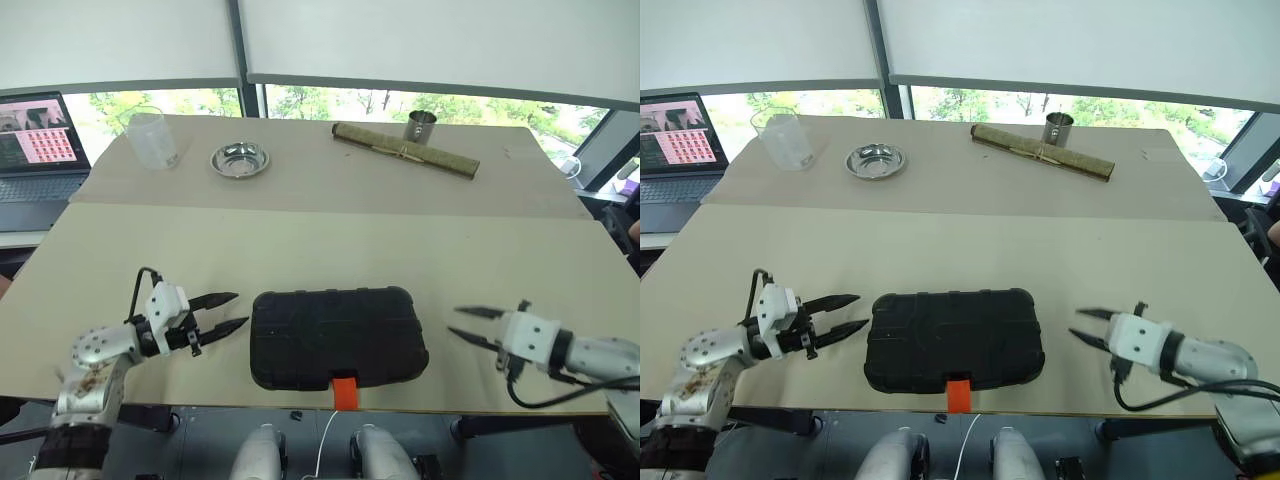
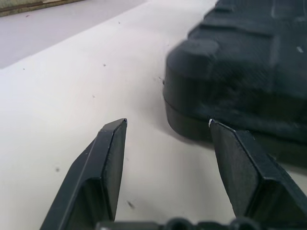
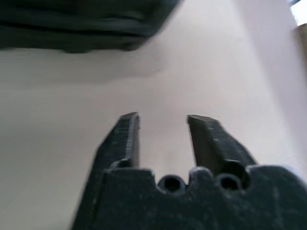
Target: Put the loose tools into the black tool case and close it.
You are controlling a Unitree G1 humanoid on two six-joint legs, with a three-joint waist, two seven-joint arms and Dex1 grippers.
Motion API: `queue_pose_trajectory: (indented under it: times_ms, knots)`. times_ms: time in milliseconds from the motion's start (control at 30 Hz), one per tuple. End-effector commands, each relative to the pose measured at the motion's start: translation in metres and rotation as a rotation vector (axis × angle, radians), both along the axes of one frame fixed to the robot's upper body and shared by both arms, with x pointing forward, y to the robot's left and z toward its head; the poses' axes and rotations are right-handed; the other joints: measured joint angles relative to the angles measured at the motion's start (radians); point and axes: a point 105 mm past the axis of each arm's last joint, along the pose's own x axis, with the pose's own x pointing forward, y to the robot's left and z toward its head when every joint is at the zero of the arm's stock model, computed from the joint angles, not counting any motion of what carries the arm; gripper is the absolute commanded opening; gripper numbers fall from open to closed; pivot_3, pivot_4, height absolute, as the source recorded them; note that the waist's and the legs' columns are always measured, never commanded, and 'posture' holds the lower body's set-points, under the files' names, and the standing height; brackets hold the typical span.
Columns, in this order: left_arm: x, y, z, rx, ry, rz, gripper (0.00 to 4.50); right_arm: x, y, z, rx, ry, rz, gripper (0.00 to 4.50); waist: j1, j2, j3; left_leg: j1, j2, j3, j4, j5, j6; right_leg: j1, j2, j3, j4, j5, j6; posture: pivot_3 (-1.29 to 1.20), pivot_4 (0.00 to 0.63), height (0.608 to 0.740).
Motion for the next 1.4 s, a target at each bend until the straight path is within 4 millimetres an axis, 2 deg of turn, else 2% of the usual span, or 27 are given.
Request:
queue_pose_trajectory:
  times_ms: [33,67,133,200,300,467,533,600,667,800,900,967,1100,1167,1233,1333,1400]
  knots:
    - [0.014,-0.005,0.005,0.003,0.059,-0.034,1.11,-0.025,0.021,0.003,0.024,0.108,0.092,0.34,0.000,0.000,0.000,0.000,-0.001,0.000,0.000,0.000,0.000,0.000,0.000,0.000,0.000,0.000,0.000,0.00,0.150,0.740]
    - [0.017,-0.007,0.003,0.017,0.078,-0.046,0.68,-0.033,0.026,-0.001,0.018,0.146,0.112,0.03,0.000,0.000,0.000,0.000,-0.001,0.000,0.000,0.000,0.000,0.000,0.000,0.000,0.000,0.000,0.000,0.00,0.150,0.740]
    - [0.025,-0.012,-0.002,0.050,0.083,-0.063,0.01,-0.051,0.036,-0.013,0.004,0.224,0.152,0.00,-0.002,0.000,0.000,0.000,-0.002,0.000,0.000,0.000,0.000,0.000,0.001,0.000,0.000,0.000,0.000,0.00,0.150,0.740]
    - [0.034,-0.018,-0.009,0.077,0.102,-0.071,0.01,-0.064,0.047,-0.023,-0.004,0.281,0.183,0.00,-0.002,-0.001,0.000,0.000,-0.002,0.000,0.000,0.000,0.000,0.000,0.001,0.000,0.000,0.000,0.001,0.00,0.150,0.740]
    - [0.046,-0.024,-0.020,0.111,0.160,-0.060,0.01,-0.066,0.063,-0.031,0.006,0.305,0.186,0.00,-0.004,-0.001,0.000,-0.001,-0.002,0.000,0.001,0.000,0.000,-0.001,0.001,0.000,0.000,0.000,0.001,0.00,0.150,0.740]
    - [0.044,-0.025,-0.028,0.160,0.205,-0.112,0.01,-0.046,0.086,-0.034,0.032,0.256,0.172,0.00,-0.026,-0.016,-0.001,-0.001,0.003,-0.002,0.003,0.000,0.000,-0.001,0.009,0.000,0.000,0.001,-0.002,0.00,0.150,0.740]
    - [0.044,-0.022,-0.028,0.154,0.210,-0.098,0.01,-0.035,0.092,-0.033,0.027,0.214,0.174,0.00,-0.038,-0.020,-0.001,0.002,0.006,-0.005,0.003,0.000,-0.001,0.000,0.014,0.001,0.000,0.001,-0.003,0.00,0.150,0.740]
    - [0.044,-0.016,-0.027,0.150,0.206,-0.066,0.01,-0.016,0.098,-0.029,0.038,0.140,0.159,0.00,-0.052,-0.024,-0.001,0.005,0.007,-0.011,0.003,0.001,-0.001,0.000,0.020,0.002,0.001,0.003,-0.006,0.00,0.150,0.740]
    - [0.043,-0.013,-0.027,0.146,0.200,-0.046,0.01,-0.004,0.102,-0.025,0.051,0.099,0.147,0.00,-0.058,-0.026,0.001,0.014,0.007,-0.016,0.002,0.001,-0.001,0.003,0.022,0.001,0.002,0.004,-0.006,0.00,0.150,0.740]
    - [0.040,-0.012,-0.025,0.115,0.198,-0.009,0.01,0.027,0.104,-0.018,0.060,0.015,0.098,0.00,-0.054,-0.016,0.006,0.024,0.004,-0.025,-0.003,0.001,-0.002,0.004,0.020,-0.001,0.002,0.007,-0.013,0.00,0.150,0.740]
    - [0.037,-0.011,-0.025,0.110,0.200,0.014,0.01,0.046,0.103,-0.010,0.065,-0.024,0.076,0.00,-0.043,-0.013,0.006,0.018,0.004,-0.023,-0.003,0.002,-0.003,-0.003,0.021,0.000,0.005,0.013,-0.011,0.00,0.150,0.740]
    - [0.036,-0.010,-0.025,0.102,0.205,0.027,0.01,0.050,0.104,-0.004,0.070,-0.037,0.084,0.00,-0.034,-0.013,0.006,0.015,0.003,-0.022,-0.003,0.002,-0.003,-0.005,0.021,0.001,0.004,0.016,-0.018,0.00,0.150,0.740]
    - [0.033,-0.010,-0.023,0.097,0.204,0.034,0.01,0.050,0.104,0.001,0.076,-0.026,0.108,0.00,-0.024,-0.013,0.006,0.006,0.001,-0.021,-0.003,0.001,-0.004,-0.013,0.018,0.001,0.003,0.016,-0.017,0.00,0.150,0.740]
    - [0.034,-0.008,-0.019,0.097,0.192,0.053,0.01,0.051,0.103,0.002,0.085,-0.014,0.097,0.00,-0.023,-0.013,0.006,-0.002,0.000,-0.021,-0.003,0.001,-0.004,-0.021,0.017,0.001,0.003,0.016,-0.016,0.00,0.150,0.740]
    - [0.036,-0.005,-0.015,0.092,0.181,0.075,0.01,0.051,0.102,0.003,0.091,-0.003,0.089,0.00,-0.024,-0.012,0.006,-0.003,0.000,-0.021,-0.002,0.001,-0.004,-0.022,0.017,0.001,0.003,0.017,-0.016,0.00,0.150,0.740]
    - [0.044,0.005,0.021,-0.006,0.102,0.099,0.01,0.048,0.083,0.011,0.106,0.004,0.038,0.00,-0.020,-0.012,0.006,-0.003,0.000,-0.021,-0.002,0.001,-0.004,-0.022,0.017,0.000,0.003,0.016,-0.016,0.00,0.150,0.740]
    - [0.036,0.001,0.049,-0.071,0.091,0.002,0.01,0.038,0.073,0.016,0.125,0.036,0.029,0.00,-0.013,-0.013,0.006,-0.004,0.000,-0.021,-0.002,0.001,-0.004,-0.022,0.017,0.000,0.003,0.016,-0.016,0.00,0.150,0.740]
